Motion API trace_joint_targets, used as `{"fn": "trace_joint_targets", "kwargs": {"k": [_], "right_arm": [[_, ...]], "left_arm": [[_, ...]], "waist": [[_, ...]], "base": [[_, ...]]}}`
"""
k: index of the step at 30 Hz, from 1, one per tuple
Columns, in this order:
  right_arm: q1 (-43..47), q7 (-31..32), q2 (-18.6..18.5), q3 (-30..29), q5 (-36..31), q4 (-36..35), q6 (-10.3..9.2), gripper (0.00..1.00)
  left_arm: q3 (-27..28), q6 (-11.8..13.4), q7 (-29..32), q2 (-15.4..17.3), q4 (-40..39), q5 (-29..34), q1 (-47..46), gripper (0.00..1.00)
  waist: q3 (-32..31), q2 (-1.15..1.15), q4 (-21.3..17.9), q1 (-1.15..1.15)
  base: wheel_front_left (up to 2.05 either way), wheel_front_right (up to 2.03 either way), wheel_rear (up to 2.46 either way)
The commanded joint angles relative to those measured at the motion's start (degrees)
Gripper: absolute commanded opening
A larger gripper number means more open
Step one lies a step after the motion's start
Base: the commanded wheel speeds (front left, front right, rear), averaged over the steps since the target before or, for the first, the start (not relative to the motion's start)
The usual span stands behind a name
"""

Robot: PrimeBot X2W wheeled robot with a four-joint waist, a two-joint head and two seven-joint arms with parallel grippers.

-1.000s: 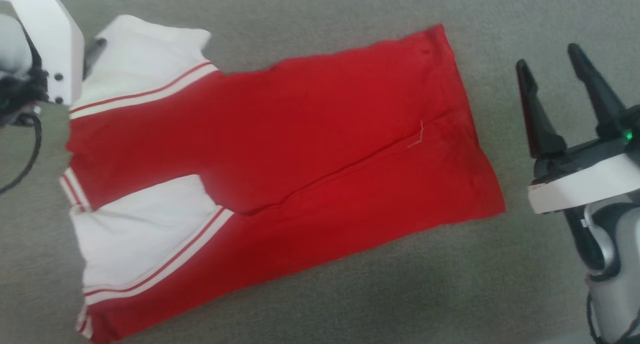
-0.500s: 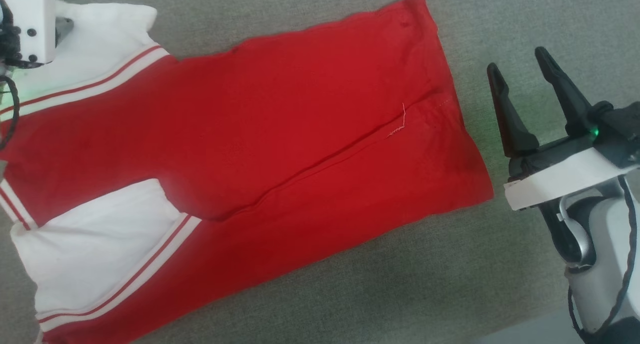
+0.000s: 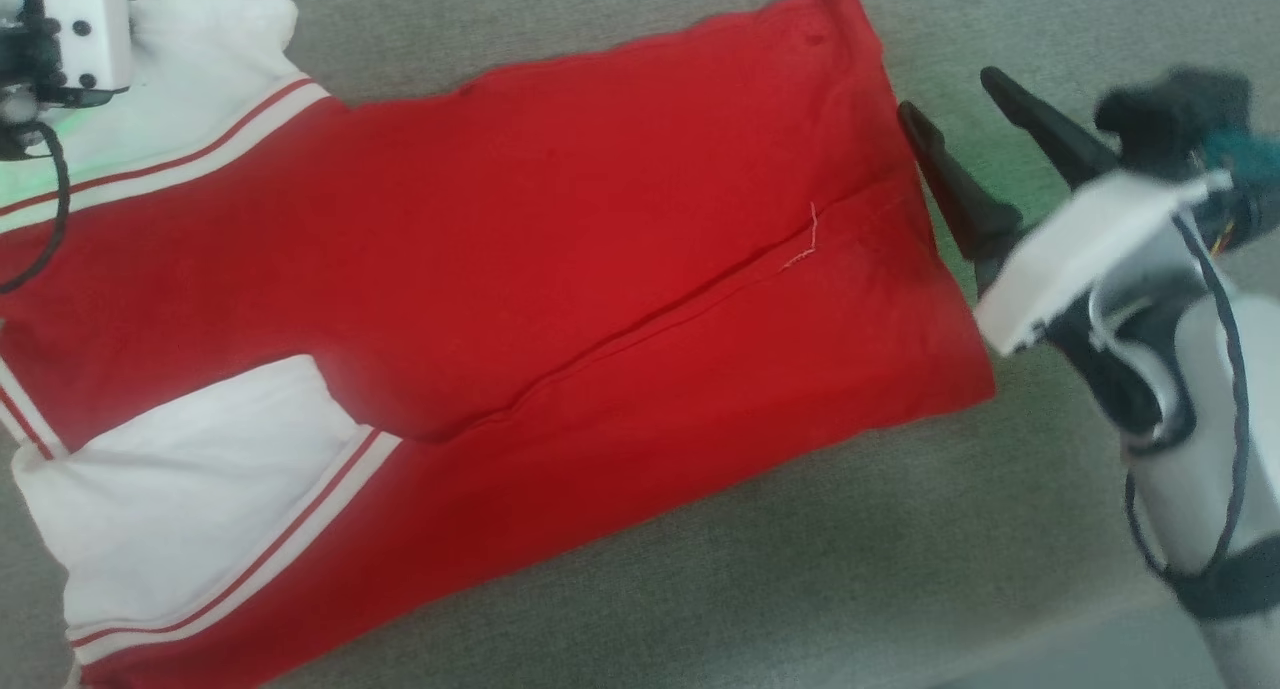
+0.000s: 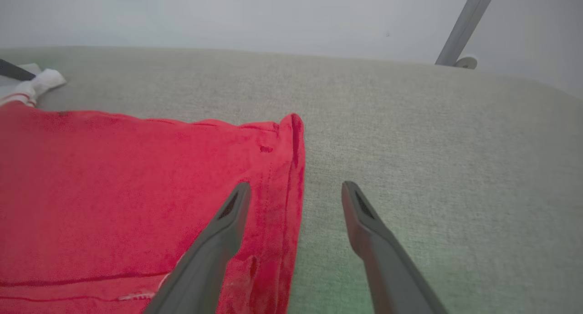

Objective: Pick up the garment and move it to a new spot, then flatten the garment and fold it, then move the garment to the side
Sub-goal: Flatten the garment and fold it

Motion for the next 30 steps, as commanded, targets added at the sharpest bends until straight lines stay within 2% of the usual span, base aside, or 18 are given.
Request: {"fn": "trace_joint_targets", "kwargs": {"k": [1, 8, 18, 19, 20, 21, 23, 30], "right_arm": [[-1.95, 1.89, -0.5, 0.99, 0.73, 0.85, -0.09, 1.0], [-14.77, 13.42, -2.15, 6.77, 4.41, 10.96, -0.09, 1.0], [-26.48, 23.0, -0.91, 14.31, 8.18, 26.54, -0.1, 1.0], [-26.95, 23.75, -0.73, 15.11, 8.87, 27.91, -0.1, 0.98], [-27.34, 24.38, -0.68, 16.18, 9.5, 28.84, -0.06, 0.28], [-27.66, 24.95, -0.74, 17.19, 10.18, 29.77, -0.06, 0.0], [-28.12, 25.34, -1.5, 18.94, 10.96, 31.04, -0.06, 0.0], [-28.84, 19.98, -5.77, 22.26, 12.38, 31.29, -0.13, 0.0]], "left_arm": [[-1.59, -0.13, 0.79, -0.52, 2.05, 0.04, 3.03, 0.0], [-1.81, -1.35, -0.59, -3.59, 3.83, 0.28, 0.94, 0.0], [-2.08, -2.91, -2.57, -6.54, 6.9, 0.65, -1.43, 0.0], [-2.12, -3.07, -2.87, -6.85, 7.24, 0.71, -1.62, 0.0], [-2.1, -3.34, -3.19, -7.17, 7.53, 0.7, -1.79, 0.0], [-2.05, -3.5, -3.77, -7.5, 7.85, 0.68, -1.92, 0.0], [-2.05, -4.04, -4.76, -7.95, 8.3, 0.82, -2.21, 0.0], [-1.76, -6.53, -6.97, -9.39, 8.47, 0.45, -4.13, 0.0]], "waist": [[0.0, 0.0, 0.41, 0.0], [0.43, 0.0, 2.6, 0.0], [1.43, 0.0, 4.95, 0.0], [1.47, 0.0, 5.13, 0.0], [1.49, 0.0, 5.34, 0.0], [1.46, 0.0, 5.56, 0.0], [1.2, 0.0, 6.12, 0.0], [-1.72, 0.0, 8.77, 0.0]], "base": [[0.0, 0.0, 0.0], [0.0, 0.0, 0.0], [0.0, 0.0, 0.0], [0.0, 0.0, 0.0], [0.0, 0.0, 0.0], [0.0, 0.0, 0.0], [0.0, 0.0, 0.0], [0.0, 0.0, 0.0]]}}
